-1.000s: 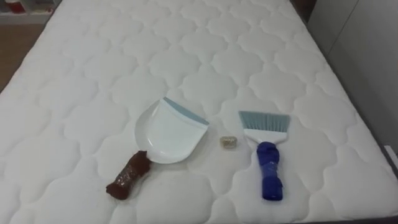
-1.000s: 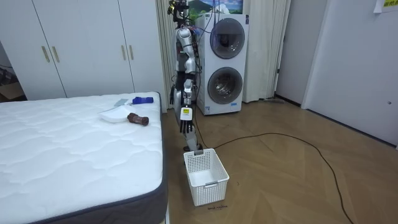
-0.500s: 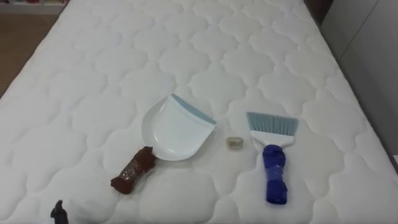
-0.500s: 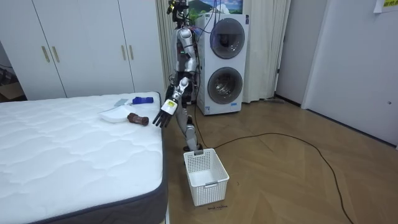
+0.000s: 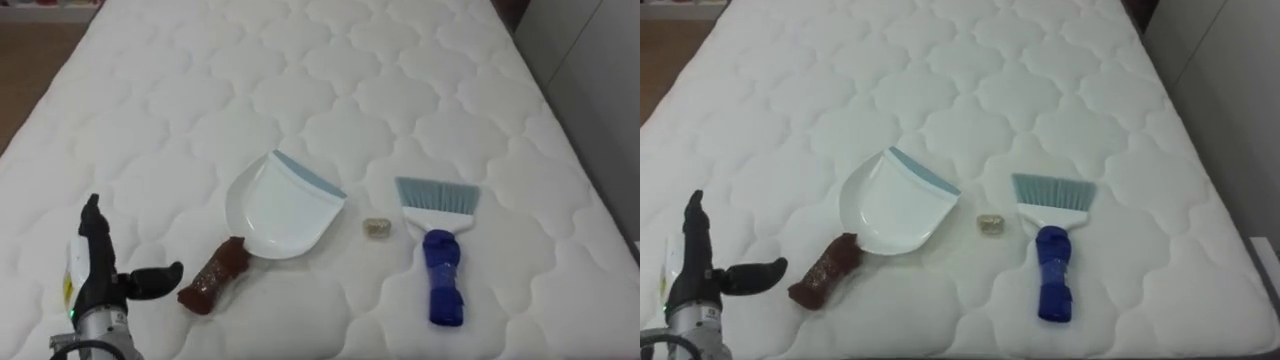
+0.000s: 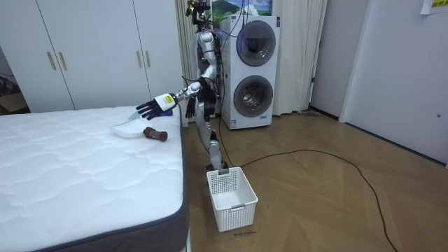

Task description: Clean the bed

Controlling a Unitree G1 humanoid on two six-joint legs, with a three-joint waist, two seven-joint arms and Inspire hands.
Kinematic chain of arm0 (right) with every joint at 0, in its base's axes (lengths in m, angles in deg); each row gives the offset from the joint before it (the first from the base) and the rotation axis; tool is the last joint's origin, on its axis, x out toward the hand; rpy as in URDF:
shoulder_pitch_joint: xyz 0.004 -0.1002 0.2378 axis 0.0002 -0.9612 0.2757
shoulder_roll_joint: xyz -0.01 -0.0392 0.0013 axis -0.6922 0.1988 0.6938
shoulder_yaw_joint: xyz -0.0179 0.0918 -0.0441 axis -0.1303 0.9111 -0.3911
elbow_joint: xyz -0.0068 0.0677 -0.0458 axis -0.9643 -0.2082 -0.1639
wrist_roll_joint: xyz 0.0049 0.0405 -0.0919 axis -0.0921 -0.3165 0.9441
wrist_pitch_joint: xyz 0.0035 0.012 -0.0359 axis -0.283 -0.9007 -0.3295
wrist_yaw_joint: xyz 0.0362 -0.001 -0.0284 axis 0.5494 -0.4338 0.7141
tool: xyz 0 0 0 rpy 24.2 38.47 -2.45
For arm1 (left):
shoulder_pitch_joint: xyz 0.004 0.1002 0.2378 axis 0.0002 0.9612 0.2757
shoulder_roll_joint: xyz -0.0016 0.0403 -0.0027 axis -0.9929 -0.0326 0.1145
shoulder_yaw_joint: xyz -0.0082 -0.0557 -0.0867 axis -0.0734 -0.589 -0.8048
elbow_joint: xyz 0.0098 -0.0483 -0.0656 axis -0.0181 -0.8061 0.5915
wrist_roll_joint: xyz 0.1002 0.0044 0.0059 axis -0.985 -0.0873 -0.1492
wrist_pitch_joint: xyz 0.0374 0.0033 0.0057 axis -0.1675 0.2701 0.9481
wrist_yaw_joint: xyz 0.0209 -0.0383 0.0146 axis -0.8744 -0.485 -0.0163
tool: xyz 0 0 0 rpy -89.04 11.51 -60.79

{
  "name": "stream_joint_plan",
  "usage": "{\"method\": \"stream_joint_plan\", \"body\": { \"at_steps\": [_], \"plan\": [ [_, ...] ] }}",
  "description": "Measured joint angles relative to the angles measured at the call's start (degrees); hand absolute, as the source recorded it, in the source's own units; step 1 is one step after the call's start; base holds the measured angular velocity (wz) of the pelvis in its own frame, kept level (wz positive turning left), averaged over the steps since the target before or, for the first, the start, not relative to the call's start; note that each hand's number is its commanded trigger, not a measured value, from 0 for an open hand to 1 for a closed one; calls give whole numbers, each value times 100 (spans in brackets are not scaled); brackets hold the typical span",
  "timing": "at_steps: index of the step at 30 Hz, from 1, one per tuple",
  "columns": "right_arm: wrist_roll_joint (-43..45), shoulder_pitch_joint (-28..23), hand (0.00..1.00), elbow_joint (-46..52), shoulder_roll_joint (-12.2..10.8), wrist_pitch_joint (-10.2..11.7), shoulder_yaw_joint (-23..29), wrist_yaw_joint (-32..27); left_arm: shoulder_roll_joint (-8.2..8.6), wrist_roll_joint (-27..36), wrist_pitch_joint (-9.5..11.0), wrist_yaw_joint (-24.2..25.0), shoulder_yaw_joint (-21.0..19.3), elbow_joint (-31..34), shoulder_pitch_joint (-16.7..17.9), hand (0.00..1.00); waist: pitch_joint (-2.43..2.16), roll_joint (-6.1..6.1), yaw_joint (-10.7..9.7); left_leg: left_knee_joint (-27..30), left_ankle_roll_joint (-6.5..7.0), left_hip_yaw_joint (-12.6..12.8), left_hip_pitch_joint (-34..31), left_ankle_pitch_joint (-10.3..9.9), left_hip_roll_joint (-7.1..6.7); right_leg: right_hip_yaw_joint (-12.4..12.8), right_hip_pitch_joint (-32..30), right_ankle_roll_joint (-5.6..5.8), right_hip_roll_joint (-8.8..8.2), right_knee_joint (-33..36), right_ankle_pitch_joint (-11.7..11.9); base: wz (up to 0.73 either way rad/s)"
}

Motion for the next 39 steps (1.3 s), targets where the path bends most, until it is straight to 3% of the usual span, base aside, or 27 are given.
{"method": "stream_joint_plan", "body": {
  "at_steps": [9, 18, 26, 27, 28, 29, 30, 31, 33, 35, 39],
  "plan": [
    [-336, 43, 0, 1, -4, -16, -20, 127, -76, 4, 0, 2, 162, 0, -254, 0, -2, -12, -89, -13, 2, 29, -95, 1, 3, 43, -129, 11, 1, 4, 21, -4],
    [-292, 322, 0, -3, -12, -15, -245, 117, -107, 105, 2, 4, 379, -206, -339, 0, 35, -87, -158, -6, 7, 135, -419, 5, 80, 95, -469, -11, 55, 2, 115, -7],
    [-508, 623, 0, -42, -5, -11, -531, 122, -128, 332, 28, -3, 545, -1380, -1214, 0, 58, -70, -184, -16, 3, 109, -655, 9, 105, 100, -752, -22, 87, 43, 137, -6],
    [-523, 647, 0, -63, 3, -10, -567, 102, -141, 332, 29, -7, 598, -1566, -1325, 0, 70, -53, -175, -54, 0, -83, -662, 34, 179, 61, -974, -21, 115, 302, 135, -43],
    [-588, 689, 0, -76, -1, 9, -578, 66, -173, 342, 39, -10, 672, -1748, -1404, 0, 136, 16, -65, -122, -7, -640, -595, 69, 301, -47, -1415, -42, 205, 840, 42, -100],
    [-638, 811, 0, -72, -2, 72, -694, -32, -289, 341, 59, -18, 671, -1937, -1402, 0, 159, 48, 21, -77, -25, -952, -637, 65, 393, 18, -1760, -218, 357, 305, 259, -111],
    [-630, 885, 0, -61, -1, 117, -785, -72, -345, 336, 53, -5, 623, -2042, -1403, 0, 114, -34, 7, -4, -68, -932, -729, 42, 374, -7, -1871, -298, 347, -100, 667, -73],
    [-644, 942, 0, -39, 66, 146, -974, -161, -319, 318, 34, 25, 540, -2188, -1433, 0, 140, 51, -177, 92, -239, -877, -853, -89, 441, -344, -1985, -349, 296, -123, 1373, 6],
    [-654, 981, 0, -239, 60, 108, -1028, -275, -272, 307, 110, 49, 661, -2246, -1531, 0, 143, 45, -287, 42, -316, -367, -908, -25, 495, -376, -1977, -353, 284, -120, 1368, 37],
    [-698, 938, 0, -343, 43, 105, -1136, -252, -276, 323, 165, 33, 779, -2337, -1675, 0, 146, 36, -358, -72, -241, 43, -925, 46, 526, -248, -2001, -320, 291, -118, 1346, 39],
    [-720, 1091, 0, -494, 37, 111, -1138, -233, -312, 322, 165, -67, 926, -2403, -1699, 0, 139, 8, -328, -4, -167, 54, -1071, 88, 405, -230, -2130, -306, 242, -103, 1343, 8]
  ]
}}
